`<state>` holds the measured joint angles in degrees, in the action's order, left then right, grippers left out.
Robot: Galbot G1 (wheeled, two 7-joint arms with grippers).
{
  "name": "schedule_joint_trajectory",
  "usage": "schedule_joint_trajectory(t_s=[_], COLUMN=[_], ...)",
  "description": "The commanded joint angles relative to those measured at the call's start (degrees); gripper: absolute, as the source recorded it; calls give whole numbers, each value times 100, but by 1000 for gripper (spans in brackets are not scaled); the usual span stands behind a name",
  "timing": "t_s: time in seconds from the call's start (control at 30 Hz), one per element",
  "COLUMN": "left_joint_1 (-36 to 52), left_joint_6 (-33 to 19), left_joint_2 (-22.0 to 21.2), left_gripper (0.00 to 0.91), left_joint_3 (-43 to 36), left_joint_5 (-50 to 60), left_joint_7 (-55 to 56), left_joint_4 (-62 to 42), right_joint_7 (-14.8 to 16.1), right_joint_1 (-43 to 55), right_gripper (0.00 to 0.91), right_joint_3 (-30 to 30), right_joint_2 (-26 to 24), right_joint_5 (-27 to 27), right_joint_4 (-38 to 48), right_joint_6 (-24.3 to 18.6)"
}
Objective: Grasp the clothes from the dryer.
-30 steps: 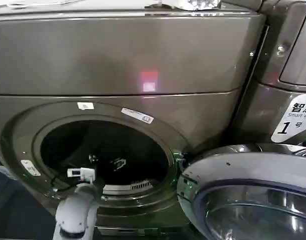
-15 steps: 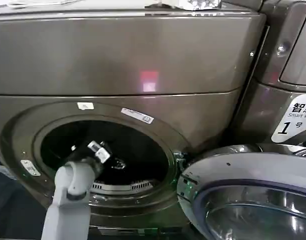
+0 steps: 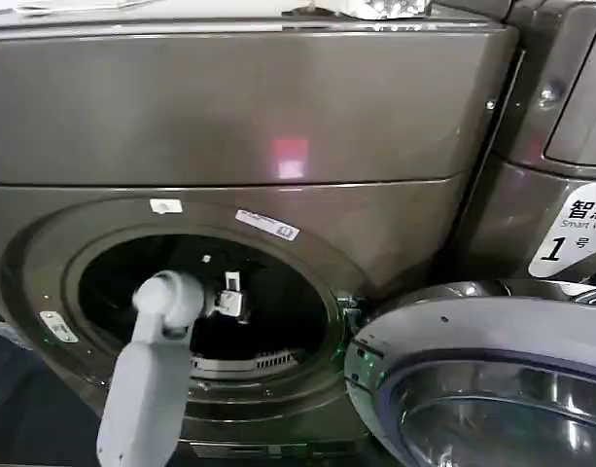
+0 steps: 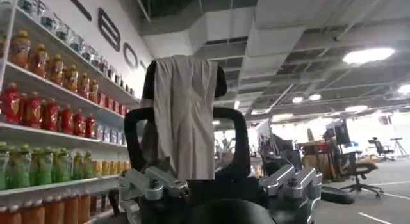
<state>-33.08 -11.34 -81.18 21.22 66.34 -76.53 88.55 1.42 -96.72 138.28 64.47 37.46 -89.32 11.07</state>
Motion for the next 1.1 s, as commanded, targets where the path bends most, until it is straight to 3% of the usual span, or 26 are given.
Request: schedule_joint_trajectory(t_s=[0.03,0.8,0.83,0.9,0.97,1.1], left_joint_1=[186,358,353,405,416,392], left_joint_6=[-135,200,206,297,316,382], left_joint_2=[57,44,47,35,45,32], left_gripper=[907,907,683,114,0,0], left_joint_3=[-120,-225,-223,-226,-230,-220], left_joint_5=[-164,-889,-924,-879,-920,-1024], left_joint_7=[-71,-69,-68,-66,-66,-68], left_joint_4=[-613,-1878,-1922,-2101,-2225,-2297], right_joint_7=[-2,1,0,-4,-3,-1], right_joint_1=[24,17,15,19,26,56], right_gripper=[907,907,907,907,907,907], right_joint_3=[-37,-111,-112,-126,-147,-177], right_joint_2=[1,9,11,19,26,19], right_joint_5=[-19,-118,-118,-118,-125,-137], right_joint_4=[-32,-120,-127,-132,-137,-142], right_joint_6=[3,-42,-41,-56,-61,-60])
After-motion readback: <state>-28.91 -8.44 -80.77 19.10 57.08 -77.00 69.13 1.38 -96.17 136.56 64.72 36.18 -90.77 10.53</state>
